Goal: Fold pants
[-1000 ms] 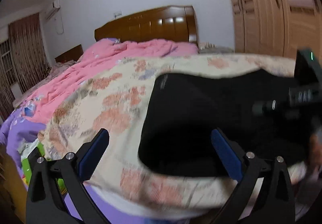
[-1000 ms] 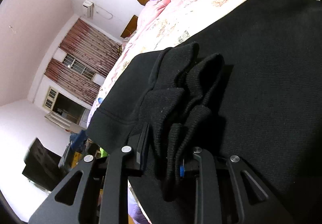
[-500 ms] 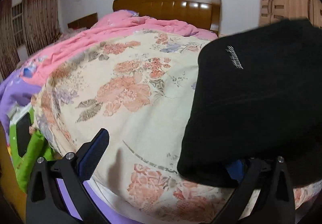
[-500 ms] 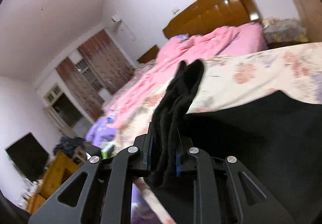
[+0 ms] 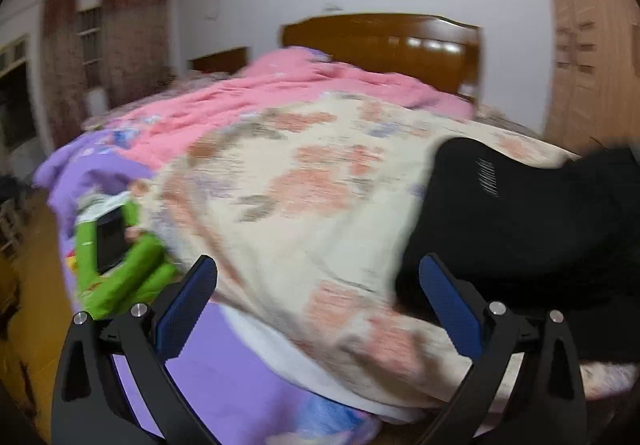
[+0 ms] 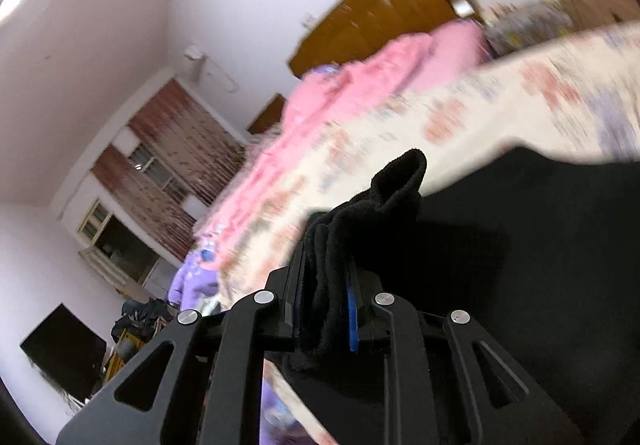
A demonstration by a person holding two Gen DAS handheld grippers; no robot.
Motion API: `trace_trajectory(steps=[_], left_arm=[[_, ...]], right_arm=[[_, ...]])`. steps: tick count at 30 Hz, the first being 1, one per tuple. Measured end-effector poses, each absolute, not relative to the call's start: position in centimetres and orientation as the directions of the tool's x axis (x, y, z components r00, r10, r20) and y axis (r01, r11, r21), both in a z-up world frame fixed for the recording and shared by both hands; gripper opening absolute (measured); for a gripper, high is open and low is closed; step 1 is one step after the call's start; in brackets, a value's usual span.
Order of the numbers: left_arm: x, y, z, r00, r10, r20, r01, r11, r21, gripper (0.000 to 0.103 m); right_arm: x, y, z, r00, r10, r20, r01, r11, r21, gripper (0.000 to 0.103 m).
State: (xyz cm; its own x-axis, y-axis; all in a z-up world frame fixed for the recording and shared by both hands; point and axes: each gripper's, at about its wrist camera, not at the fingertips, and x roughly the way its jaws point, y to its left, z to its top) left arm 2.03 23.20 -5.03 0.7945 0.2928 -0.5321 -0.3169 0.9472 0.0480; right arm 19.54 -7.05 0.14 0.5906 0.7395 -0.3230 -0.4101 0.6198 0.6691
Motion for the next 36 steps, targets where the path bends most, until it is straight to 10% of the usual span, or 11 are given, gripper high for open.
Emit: trace_trajectory(steps=[8, 13, 20, 24, 32, 36], left_arm=[[6.8, 19.1, -8.4, 0.758, 0.251, -0.603, -0.163, 0.967, 0.198, 0.102], [7.7, 23.3, -8.0, 0.743, 0.197, -0.64, -0.255, 0.967, 0.002, 0.102], [7.4, 23.6, -8.9, 0.728, 0.209, -0.653, -0.256, 0.966, 0.023, 0.102], [7.2, 23.6, -9.1, 0.734, 0.206, -0.647, -0.249, 0.968, 0.027, 0.102], [6.9, 23.2, -9.2, 0.742, 0.22, -0.633, -0.243, 0.969, 0.052, 0.102], [6.9, 23.3, -9.3, 0.746, 0.217, -0.63, -0.237, 0.97, 0.054, 0.102]], right_arm=[[17.1, -8.6, 1.6, 0.627, 0.723, -0.29, -0.444, 0.638, 0.629, 0.019], [15.2, -12.0, -3.8, 0.655, 0.645, -0.392, -0.342, 0.717, 0.608, 0.017], [15.2, -13.2, -9.6, 0.577, 0.641, -0.505, -0.221, 0.719, 0.659, 0.021], [14.5, -13.9, -9.2, 0.582, 0.675, -0.454, -0.245, 0.678, 0.694, 0.087], [16.4, -8.8, -8.9, 0.398, 0.691, -0.604, -0.294, 0.719, 0.629, 0.09], [17.8, -6.9, -7.9, 0.383, 0.705, -0.597, -0.319, 0.708, 0.63, 0.075]])
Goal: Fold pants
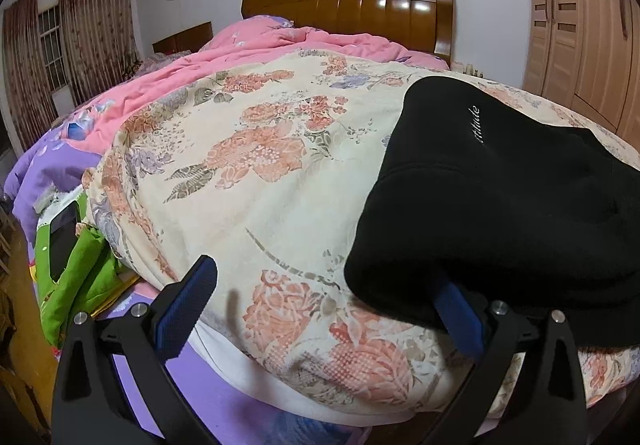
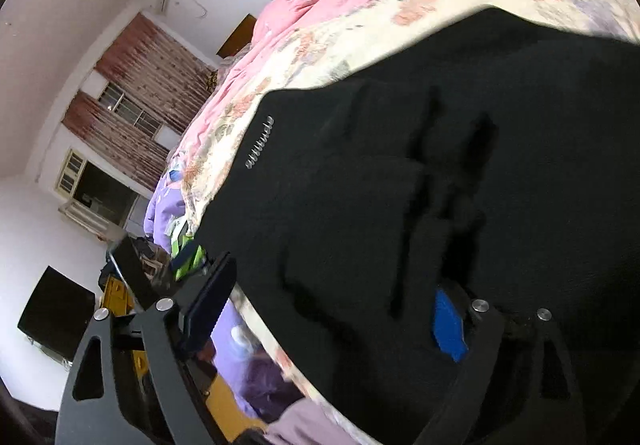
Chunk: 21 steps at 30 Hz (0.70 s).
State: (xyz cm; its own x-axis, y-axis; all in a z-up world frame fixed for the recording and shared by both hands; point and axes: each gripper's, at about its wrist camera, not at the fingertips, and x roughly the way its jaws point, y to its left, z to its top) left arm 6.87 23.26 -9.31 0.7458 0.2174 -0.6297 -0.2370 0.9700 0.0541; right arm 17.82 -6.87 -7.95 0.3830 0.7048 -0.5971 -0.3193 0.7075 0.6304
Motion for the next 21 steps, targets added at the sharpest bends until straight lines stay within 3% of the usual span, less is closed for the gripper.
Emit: trace_trajectory(steps=[1, 3, 6, 11, 21], left_arm=[[6.9, 23.4, -9.3, 0.745, 0.213, -0.632, -0.236, 0.971, 0.049, 0.102], [7.0, 23.5, -9.2, 0.742, 0.206, -0.638, -0.226, 0.973, 0.051, 0.102], [7.1, 23.4, -8.9, 0.745, 0.219, -0.63, -0.211, 0.973, 0.089, 0.102], [7.2, 24.2, -8.8, 0.74, 0.225, -0.634, -0.226, 0.971, 0.081, 0.102], [7.1, 23.5, -9.0, 0.732, 0.237, -0.639, -0.219, 0.97, 0.109, 0.102]], right_arm=[[18.3, -7.0, -8.1, 0.401, 0.701, -0.59, -0.306, 0.71, 0.634, 0.067], [18.4, -7.5, -8.3, 0.436, 0.695, -0.572, -0.3, 0.712, 0.635, 0.033], [16.6, -8.8, -8.0, 0.512, 0.677, -0.529, -0.322, 0.722, 0.612, 0.023], [14.0, -10.3, -5.9, 0.599, 0.639, -0.483, -0.353, 0.752, 0.557, 0.019], [12.7, -12.0, -7.8, 0.623, 0.58, -0.524, -0.283, 0.792, 0.54, 0.014]])
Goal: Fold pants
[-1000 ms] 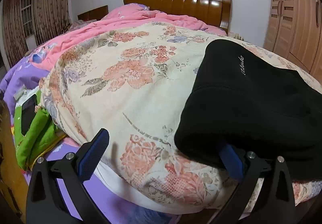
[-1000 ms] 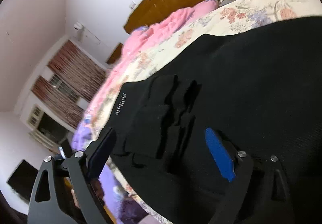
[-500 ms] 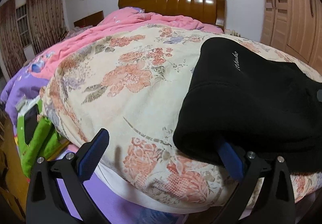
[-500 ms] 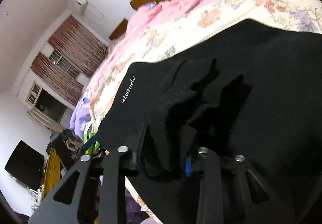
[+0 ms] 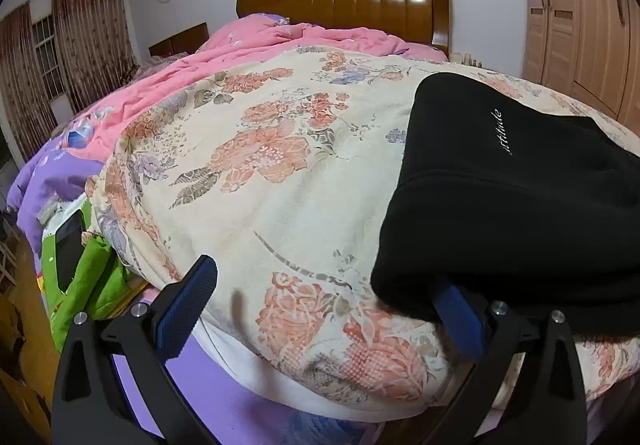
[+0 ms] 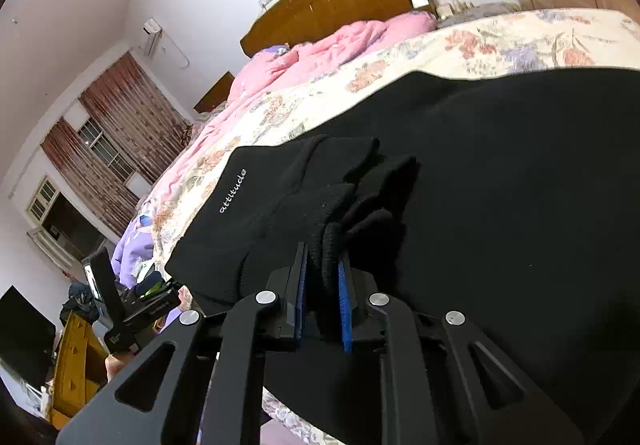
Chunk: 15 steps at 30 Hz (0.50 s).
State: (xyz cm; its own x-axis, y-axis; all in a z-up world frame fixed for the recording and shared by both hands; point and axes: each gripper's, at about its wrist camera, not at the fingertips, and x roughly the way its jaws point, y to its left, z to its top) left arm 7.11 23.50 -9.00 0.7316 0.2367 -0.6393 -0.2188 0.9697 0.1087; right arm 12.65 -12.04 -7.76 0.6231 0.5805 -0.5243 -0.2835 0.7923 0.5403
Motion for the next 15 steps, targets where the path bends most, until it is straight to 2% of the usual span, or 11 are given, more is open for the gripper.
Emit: trace_trajectory(steps=[2, 4, 5, 6, 7, 8, 11, 12, 13, 14, 15], left_arm=[[7.1, 23.3, -9.0, 0.731, 0.246, -0.636, -0.218, 0.968, 0.123, 0.102], [7.2, 23.4, -9.0, 0.73, 0.243, -0.638, -0.218, 0.969, 0.119, 0.102], [7.2, 23.6, -9.0, 0.729, 0.237, -0.642, -0.219, 0.97, 0.109, 0.102], [7.2, 23.7, -9.1, 0.729, 0.232, -0.644, -0.22, 0.97, 0.101, 0.102], [7.2, 23.6, -9.1, 0.729, 0.231, -0.645, -0.22, 0.971, 0.098, 0.102], [7.2, 23.6, -9.1, 0.729, 0.231, -0.644, -0.221, 0.97, 0.099, 0.102], [7.1, 23.6, -9.1, 0.73, 0.237, -0.641, -0.22, 0.969, 0.108, 0.102], [7.1, 23.5, -9.1, 0.73, 0.238, -0.641, -0.221, 0.969, 0.108, 0.102], [7.2, 23.6, -9.1, 0.73, 0.238, -0.641, -0.221, 0.969, 0.107, 0.102], [7.1, 23.5, -9.1, 0.73, 0.237, -0.641, -0.221, 0.969, 0.107, 0.102], [7.1, 23.6, -9.1, 0.729, 0.238, -0.641, -0.22, 0.969, 0.108, 0.102]], right_arm=[[13.2, -11.4, -7.4, 0.601, 0.601, -0.527, -0.302, 0.781, 0.546, 0.015], [13.5, -10.8, -7.4, 0.579, 0.608, -0.544, -0.29, 0.777, 0.559, 0.021], [13.7, -11.0, -7.8, 0.563, 0.606, -0.562, -0.264, 0.776, 0.572, 0.034], [13.8, -11.4, -8.2, 0.555, 0.604, -0.571, -0.236, 0.773, 0.589, 0.061], [13.9, -11.7, -8.4, 0.559, 0.609, -0.563, -0.225, 0.765, 0.604, 0.074], [13.8, -11.8, -8.3, 0.57, 0.613, -0.547, -0.226, 0.757, 0.612, 0.082], [14.3, -10.6, -7.9, 0.538, 0.611, -0.58, -0.254, 0.774, 0.58, 0.083], [14.8, -9.8, -8.0, 0.507, 0.631, -0.588, -0.264, 0.762, 0.591, 0.08], [15.2, -9.3, -8.2, 0.483, 0.645, -0.592, -0.269, 0.753, 0.601, 0.074], [15.8, -8.4, -8.6, 0.461, 0.652, -0.602, -0.269, 0.749, 0.606, 0.055], [16.3, -7.7, -8.8, 0.467, 0.635, -0.615, -0.261, 0.764, 0.59, 0.043]])
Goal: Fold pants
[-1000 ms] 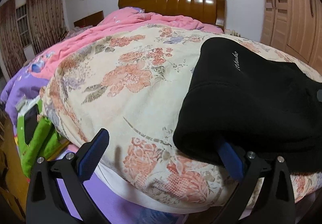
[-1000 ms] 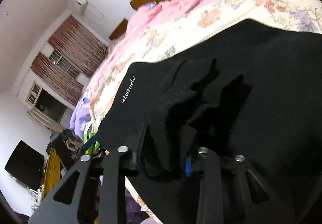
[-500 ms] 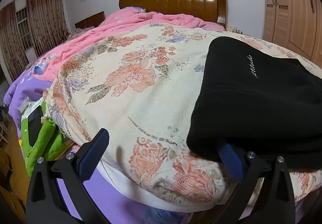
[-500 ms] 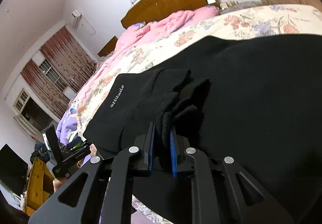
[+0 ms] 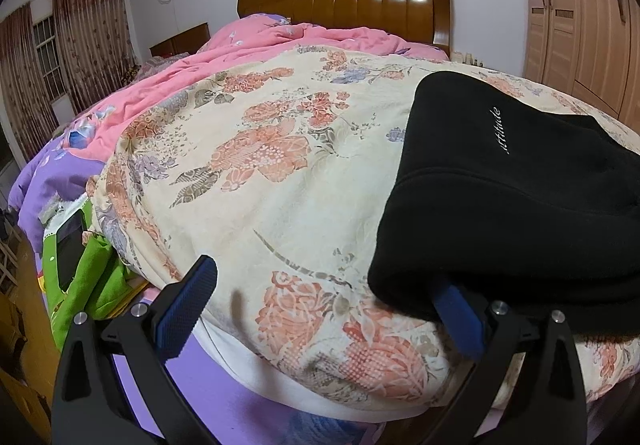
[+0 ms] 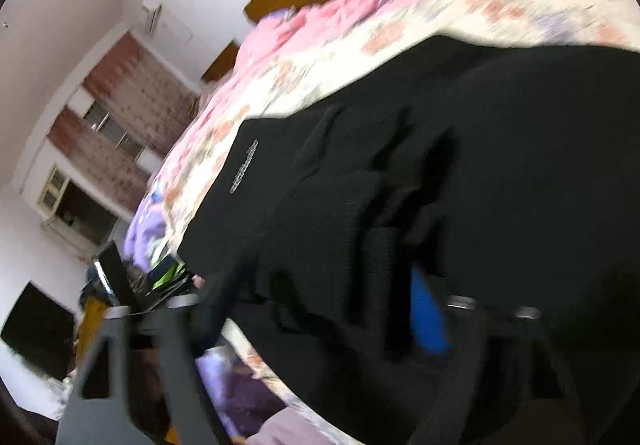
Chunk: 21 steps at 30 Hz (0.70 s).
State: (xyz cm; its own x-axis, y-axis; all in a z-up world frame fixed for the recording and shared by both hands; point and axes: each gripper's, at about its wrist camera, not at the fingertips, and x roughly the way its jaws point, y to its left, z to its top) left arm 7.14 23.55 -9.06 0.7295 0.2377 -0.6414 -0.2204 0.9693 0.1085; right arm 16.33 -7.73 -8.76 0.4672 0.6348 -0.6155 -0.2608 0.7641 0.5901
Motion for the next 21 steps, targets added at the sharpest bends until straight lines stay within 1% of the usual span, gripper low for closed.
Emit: trace_trajectory(steps=[1, 2, 3, 4, 7, 8, 9, 10, 12, 13, 14, 15, 16, 17, 18, 19, 20, 21], left_arm=[[7.2, 23.6, -9.0, 0.728, 0.239, -0.642, -0.22, 0.969, 0.11, 0.102], [7.2, 23.6, -9.0, 0.726, 0.238, -0.646, -0.218, 0.969, 0.112, 0.102], [7.2, 23.6, -9.0, 0.724, 0.236, -0.649, -0.216, 0.97, 0.112, 0.102], [7.2, 23.7, -9.0, 0.72, 0.233, -0.653, -0.212, 0.971, 0.113, 0.102], [7.3, 23.5, -9.0, 0.721, 0.234, -0.653, -0.203, 0.971, 0.124, 0.102], [7.3, 23.5, -9.1, 0.721, 0.236, -0.651, -0.205, 0.971, 0.125, 0.102], [7.2, 23.4, -9.1, 0.721, 0.238, -0.651, -0.208, 0.97, 0.123, 0.102], [7.2, 23.4, -9.1, 0.721, 0.239, -0.651, -0.212, 0.97, 0.121, 0.102], [7.2, 23.4, -9.1, 0.72, 0.238, -0.651, -0.211, 0.97, 0.121, 0.102], [7.2, 23.3, -9.1, 0.72, 0.237, -0.653, -0.209, 0.97, 0.122, 0.102], [7.2, 23.3, -9.1, 0.717, 0.234, -0.657, -0.2, 0.971, 0.127, 0.102], [7.2, 23.3, -9.0, 0.713, 0.231, -0.662, -0.189, 0.973, 0.136, 0.102], [7.1, 23.3, -8.9, 0.708, 0.229, -0.668, -0.175, 0.973, 0.148, 0.102], [7.0, 23.3, -8.7, 0.7, 0.23, -0.676, -0.157, 0.973, 0.169, 0.102], [6.7, 23.2, -8.4, 0.688, 0.236, -0.686, -0.131, 0.97, 0.203, 0.102], [6.3, 23.1, -8.2, 0.672, 0.254, -0.696, -0.109, 0.963, 0.246, 0.102], [5.8, 22.9, -8.0, 0.655, 0.286, -0.7, -0.093, 0.949, 0.301, 0.102], [4.8, 22.6, -7.4, 0.657, 0.324, -0.68, -0.079, 0.927, 0.366, 0.102]], right_arm=[[16.4, -7.5, -8.7, 0.48, 0.634, -0.607, -0.264, 0.764, 0.589, 0.037], [16.2, -7.6, -8.2, 0.506, 0.633, -0.586, -0.274, 0.762, 0.587, 0.027], [15.5, -7.6, -7.2, 0.548, 0.619, -0.562, -0.298, 0.772, 0.561, 0.021], [14.9, -7.7, -6.4, 0.579, 0.605, -0.547, -0.316, 0.784, 0.534, 0.019], [12.8, -7.9, -4.2, 0.65, 0.577, -0.495, -0.357, 0.806, 0.471, 0.018], [12.3, -7.9, -4.0, 0.665, 0.561, -0.492, -0.358, 0.818, 0.45, 0.018], [12.1, -7.9, -4.1, 0.669, 0.551, -0.498, -0.354, 0.826, 0.438, 0.018], [12.2, -8.1, -5.0, 0.657, 0.538, -0.529, -0.336, 0.836, 0.433, 0.018], [13.1, -8.7, -7.9, 0.603, 0.538, -0.589, -0.281, 0.834, 0.474, 0.018], [13.4, -9.2, -9.2, 0.584, 0.548, -0.599, -0.26, 0.826, 0.501, 0.019], [13.5, -9.9, -9.6, 0.58, 0.559, -0.592, -0.248, 0.814, 0.525, 0.023], [13.5, -10.4, -9.6, 0.571, 0.563, -0.597, -0.234, 0.809, 0.539, 0.04], [13.4, -10.7, -9.4, 0.562, 0.568, -0.601, -0.237, 0.807, 0.541, 0.042], [13.0, -11.0, -8.8, 0.564, 0.555, -0.612, -0.234, 0.818, 0.526, 0.051], [12.4, -11.3, -8.1, 0.591, 0.517, -0.619, -0.223, 0.843, 0.49, 0.066], [11.6, -11.8, -7.5, 0.622, 0.48, -0.618, -0.215, 0.864, 0.455, 0.071], [11.2, -12.0, -7.0, 0.647, 0.452, -0.615, -0.211, 0.88, 0.425, 0.073], [10.8, -12.1, -6.6, 0.661, 0.436, -0.611, -0.216, 0.89, 0.402, 0.073]])
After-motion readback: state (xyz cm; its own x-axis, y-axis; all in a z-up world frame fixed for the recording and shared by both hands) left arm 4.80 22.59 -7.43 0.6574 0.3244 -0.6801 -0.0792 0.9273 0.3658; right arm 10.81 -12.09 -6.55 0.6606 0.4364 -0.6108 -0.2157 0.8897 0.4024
